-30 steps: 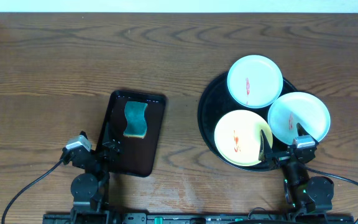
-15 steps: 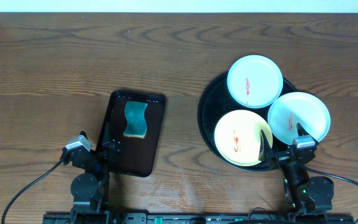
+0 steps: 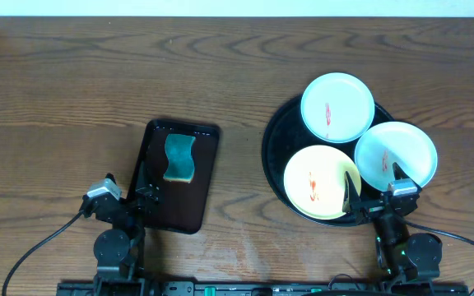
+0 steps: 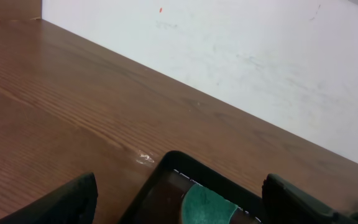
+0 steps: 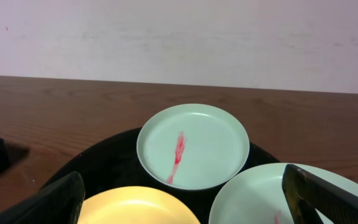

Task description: Clean dirty plates on tray and stack at the side

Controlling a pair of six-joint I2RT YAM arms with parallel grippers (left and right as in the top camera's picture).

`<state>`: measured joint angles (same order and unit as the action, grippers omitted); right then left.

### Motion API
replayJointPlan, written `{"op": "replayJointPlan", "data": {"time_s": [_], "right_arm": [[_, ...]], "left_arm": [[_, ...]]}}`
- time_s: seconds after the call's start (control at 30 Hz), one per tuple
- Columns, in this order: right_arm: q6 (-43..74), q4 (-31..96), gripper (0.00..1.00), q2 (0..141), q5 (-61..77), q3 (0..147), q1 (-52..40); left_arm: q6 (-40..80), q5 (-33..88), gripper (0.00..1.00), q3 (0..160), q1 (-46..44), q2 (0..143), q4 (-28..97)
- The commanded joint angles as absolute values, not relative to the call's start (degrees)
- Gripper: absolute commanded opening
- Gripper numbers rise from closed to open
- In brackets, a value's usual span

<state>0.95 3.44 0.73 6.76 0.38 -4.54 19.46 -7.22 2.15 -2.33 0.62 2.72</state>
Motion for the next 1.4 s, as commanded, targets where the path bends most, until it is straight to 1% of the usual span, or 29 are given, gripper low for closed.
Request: {"op": "replayJointPlan", "data": {"time_s": [0.0,0.17,0.27,0.33,0.5,0.6,0.67,0.77,0.87,1.0,1.1,1.27,1.37], "right_arm": [[0.3,3.7,0.99,0.6,6.6,0.3,-4.4],[0.3,3.7,0.99,0.6,6.6,0.3,-4.4],[0.3,3.7,0.99,0.6,6.6,0.3,-4.4],[0.2,3.3,0.99,0.6,6.3,0.3,-4.4],[0.1,2.8,0.99,0.6,6.2,0.3,-4.4],[0.9,2.8,0.99,0.6,7.2,0.3,-4.4],[2.6,2.7,0.99,0.6,9.8,0.3,-4.4],[6.2,2.5,0.99,0.6,10.2,0.3,-4.4],[6.8,2.0,0.99,0.7,12.3,1.7,-4.4],[6.9,3.8,0.99,3.1,14.7,9.0,-4.4],[6.9,7.7,0.99,8.9,16.7,17.2,-4.4],[6.7,22.3,0.99,26.0,16.6,35.7,-4.4],[6.8,32.9,0.99,37.9,17.0,47.8,-4.4]], "left_arm": [[19.1,-6.9,0.85,0.2,-2.0,0.2,3.4],[19.1,-6.9,0.85,0.2,-2.0,0.2,3.4],[18.7,-10.9,0.85,0.2,-2.0,0.2,1.4],[18.7,-11.4,0.85,0.2,-2.0,0.2,0.1],[18.7,-11.4,0.85,0.2,-2.0,0.3,3.1],[18.7,-11.2,0.85,0.2,-2.1,0.3,2.7],[18.7,-9.2,0.85,0.2,-2.1,0.3,2.6],[18.7,-3.1,0.85,0.2,-2.1,0.4,1.0],[18.8,0.8,0.85,0.6,-2.0,0.5,-1.0],[20.6,1.1,0.85,6.5,-2.1,3.2,0.4],[20.4,1.1,0.85,14.6,-2.1,9.1,4.6],[18.3,6.5,0.85,31.7,-2.1,25.4,15.0],[17.8,10.7,0.85,43.7,-2.1,36.9,24.3]]}}
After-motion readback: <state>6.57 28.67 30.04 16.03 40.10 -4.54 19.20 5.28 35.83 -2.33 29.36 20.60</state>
